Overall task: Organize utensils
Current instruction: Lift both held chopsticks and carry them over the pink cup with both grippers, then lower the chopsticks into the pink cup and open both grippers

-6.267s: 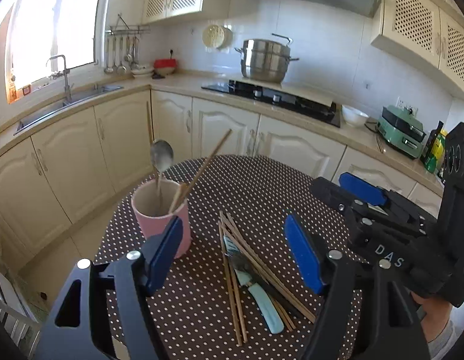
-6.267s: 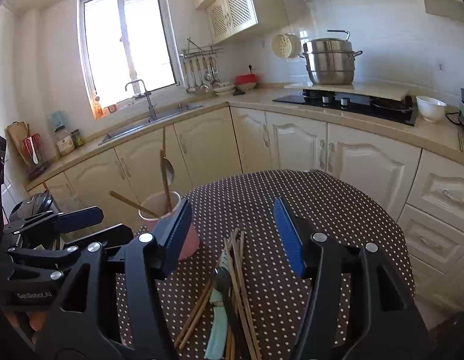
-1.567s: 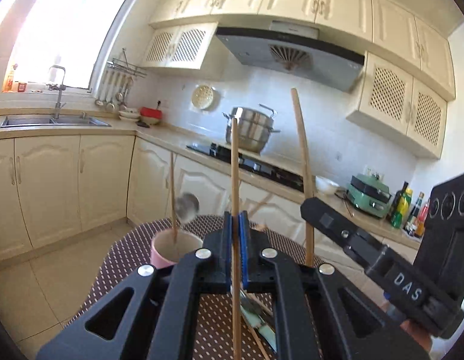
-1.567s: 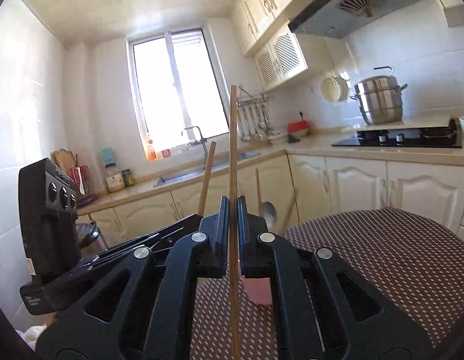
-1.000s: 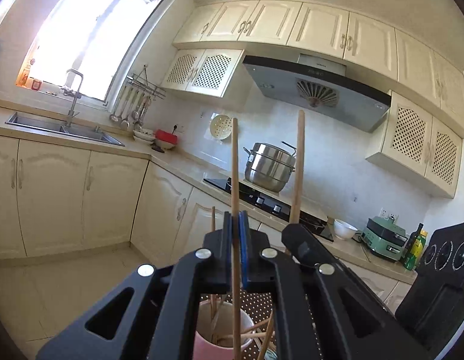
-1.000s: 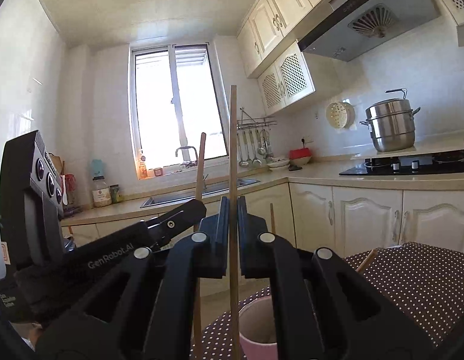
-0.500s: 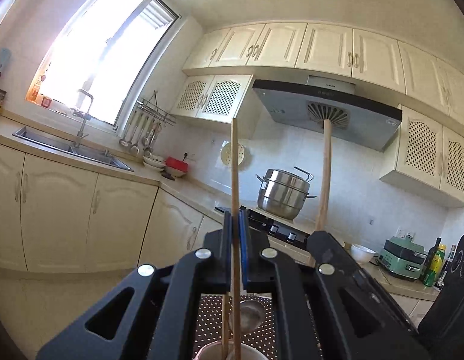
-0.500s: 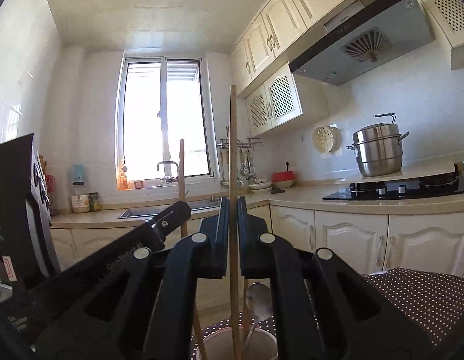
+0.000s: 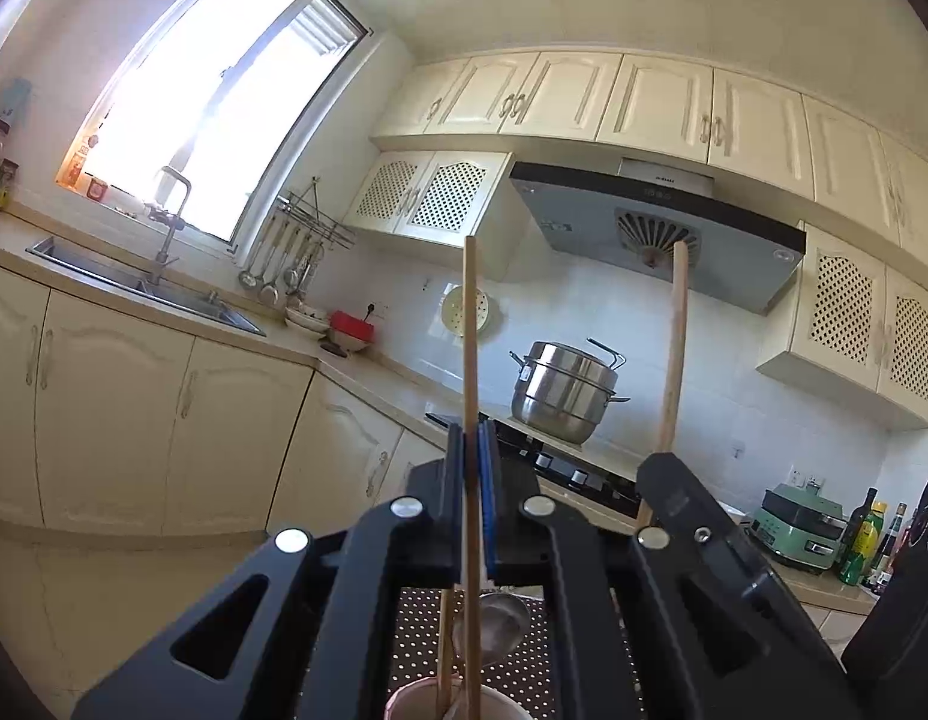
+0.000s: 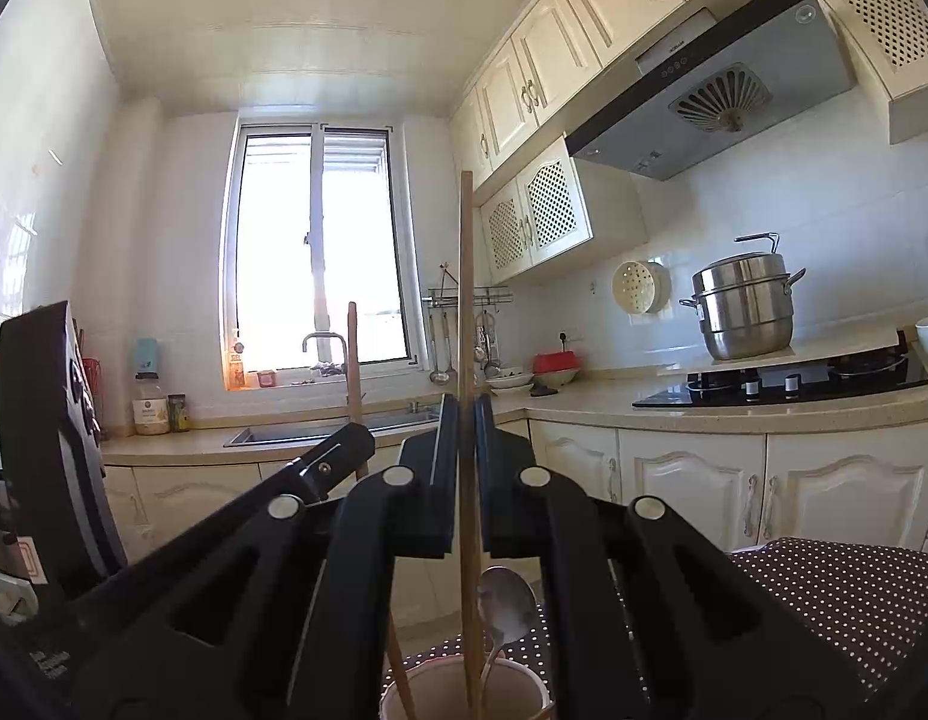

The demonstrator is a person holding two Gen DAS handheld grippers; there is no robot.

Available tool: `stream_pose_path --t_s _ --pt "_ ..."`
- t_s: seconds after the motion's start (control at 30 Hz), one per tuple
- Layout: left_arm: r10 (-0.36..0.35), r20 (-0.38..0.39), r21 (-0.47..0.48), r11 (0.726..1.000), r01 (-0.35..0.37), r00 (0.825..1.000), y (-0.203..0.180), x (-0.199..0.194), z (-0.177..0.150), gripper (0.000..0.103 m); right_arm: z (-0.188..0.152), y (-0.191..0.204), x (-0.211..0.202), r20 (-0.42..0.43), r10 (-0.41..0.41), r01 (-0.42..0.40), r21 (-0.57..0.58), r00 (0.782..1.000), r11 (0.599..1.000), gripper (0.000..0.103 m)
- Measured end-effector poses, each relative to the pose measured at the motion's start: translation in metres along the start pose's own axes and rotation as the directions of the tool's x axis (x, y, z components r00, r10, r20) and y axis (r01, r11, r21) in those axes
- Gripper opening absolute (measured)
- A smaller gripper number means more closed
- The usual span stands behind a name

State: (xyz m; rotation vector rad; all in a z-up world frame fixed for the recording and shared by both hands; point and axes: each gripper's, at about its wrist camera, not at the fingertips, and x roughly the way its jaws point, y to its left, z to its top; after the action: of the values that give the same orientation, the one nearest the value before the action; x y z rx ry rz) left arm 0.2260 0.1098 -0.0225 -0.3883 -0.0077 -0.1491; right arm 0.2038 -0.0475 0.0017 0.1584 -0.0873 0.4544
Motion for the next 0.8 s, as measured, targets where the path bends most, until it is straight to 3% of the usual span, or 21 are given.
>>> stream_pose_path --t_s 0.27,0.8 --pt "-0.012 0.036 0.018 1.0 0.011 0.999 -0.0035 -0.0045 0.0007 0.005 -0.0007 0.0008 -0.0014 0.013 -0.002 0.002 0.011 1.0 1.0 0.006" --pt "-0.001 0.024 0.022 1.0 0.0 1.0 -0.0027 -0.0065 -0.0008 0.005 0.001 -0.001 -0.0064 0.006 -0.035 0.035 0.009 0.999 0.999 0.011"
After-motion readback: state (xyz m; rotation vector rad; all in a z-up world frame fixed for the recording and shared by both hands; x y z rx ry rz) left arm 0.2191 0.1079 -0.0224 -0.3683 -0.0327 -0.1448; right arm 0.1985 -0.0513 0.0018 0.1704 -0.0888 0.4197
